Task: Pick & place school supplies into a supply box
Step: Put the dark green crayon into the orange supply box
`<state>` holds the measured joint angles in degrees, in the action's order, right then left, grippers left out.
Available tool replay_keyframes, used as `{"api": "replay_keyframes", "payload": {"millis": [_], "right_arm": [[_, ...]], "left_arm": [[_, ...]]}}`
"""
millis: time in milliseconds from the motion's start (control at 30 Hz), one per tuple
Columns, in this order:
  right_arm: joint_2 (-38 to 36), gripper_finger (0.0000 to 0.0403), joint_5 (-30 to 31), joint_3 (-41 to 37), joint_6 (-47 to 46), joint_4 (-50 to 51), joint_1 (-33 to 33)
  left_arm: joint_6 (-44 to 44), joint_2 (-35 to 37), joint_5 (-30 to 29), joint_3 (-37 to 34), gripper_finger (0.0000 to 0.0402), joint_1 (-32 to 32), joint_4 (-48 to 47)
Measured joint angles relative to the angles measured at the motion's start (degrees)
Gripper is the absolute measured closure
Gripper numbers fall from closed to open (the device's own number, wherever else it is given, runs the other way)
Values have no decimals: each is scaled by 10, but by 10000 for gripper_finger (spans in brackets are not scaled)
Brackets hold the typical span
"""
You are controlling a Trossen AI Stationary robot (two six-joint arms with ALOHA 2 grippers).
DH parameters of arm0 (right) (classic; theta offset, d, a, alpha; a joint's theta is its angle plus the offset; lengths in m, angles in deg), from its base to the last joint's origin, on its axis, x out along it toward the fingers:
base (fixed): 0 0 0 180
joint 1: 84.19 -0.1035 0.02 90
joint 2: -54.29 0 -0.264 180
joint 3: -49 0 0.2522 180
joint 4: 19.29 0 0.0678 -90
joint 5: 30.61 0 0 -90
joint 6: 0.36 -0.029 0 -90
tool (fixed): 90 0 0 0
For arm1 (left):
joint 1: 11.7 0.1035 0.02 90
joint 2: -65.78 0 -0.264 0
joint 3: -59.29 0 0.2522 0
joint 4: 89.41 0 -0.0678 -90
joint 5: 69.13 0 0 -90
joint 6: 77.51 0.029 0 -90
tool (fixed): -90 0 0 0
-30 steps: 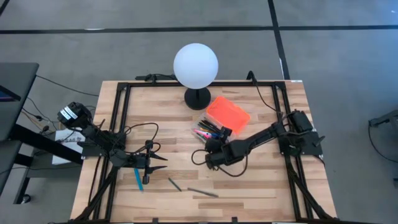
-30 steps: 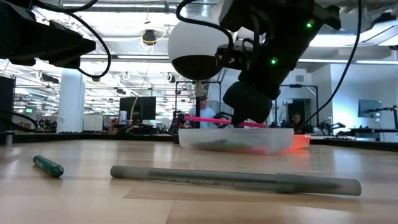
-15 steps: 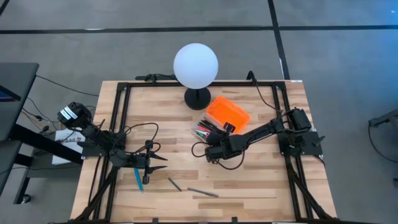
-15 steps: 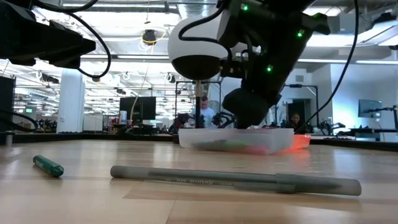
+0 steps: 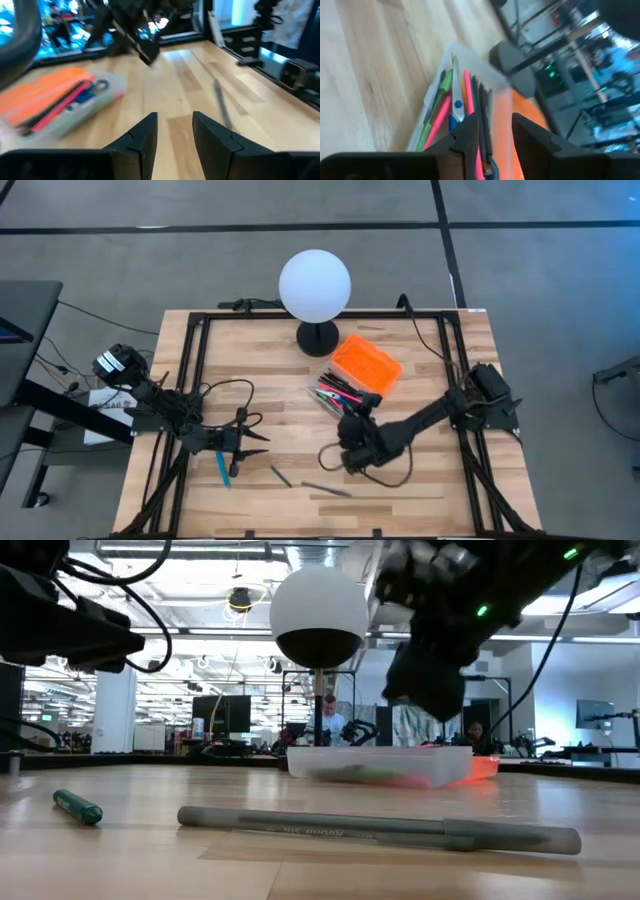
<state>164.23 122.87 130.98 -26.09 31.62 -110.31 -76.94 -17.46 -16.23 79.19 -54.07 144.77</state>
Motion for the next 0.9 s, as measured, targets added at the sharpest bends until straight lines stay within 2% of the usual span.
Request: {"api": "replay_keyframes", "payload": {"millis": [133, 300, 467, 600, 900], "right_arm": [[-21, 291, 46, 0, -73, 80, -36], [-38, 291, 99, 0, -218, 214, -88], [-43, 291, 117, 0, -360, 325, -139], [-42, 291, 132, -1, -458, 391, -177], [-42, 291, 155, -1, -514, 406, -236]], "left_arm": [[-25, 0, 30, 6, 284, 0, -32], [-32, -3, 35, 48, 284, 0, -123], [-31, -4, 44, 105, 284, 2, -220], [-52, -4, 95, 141, 284, 4, -281], [-61, -4, 119, 167, 284, 4, -332]]}}
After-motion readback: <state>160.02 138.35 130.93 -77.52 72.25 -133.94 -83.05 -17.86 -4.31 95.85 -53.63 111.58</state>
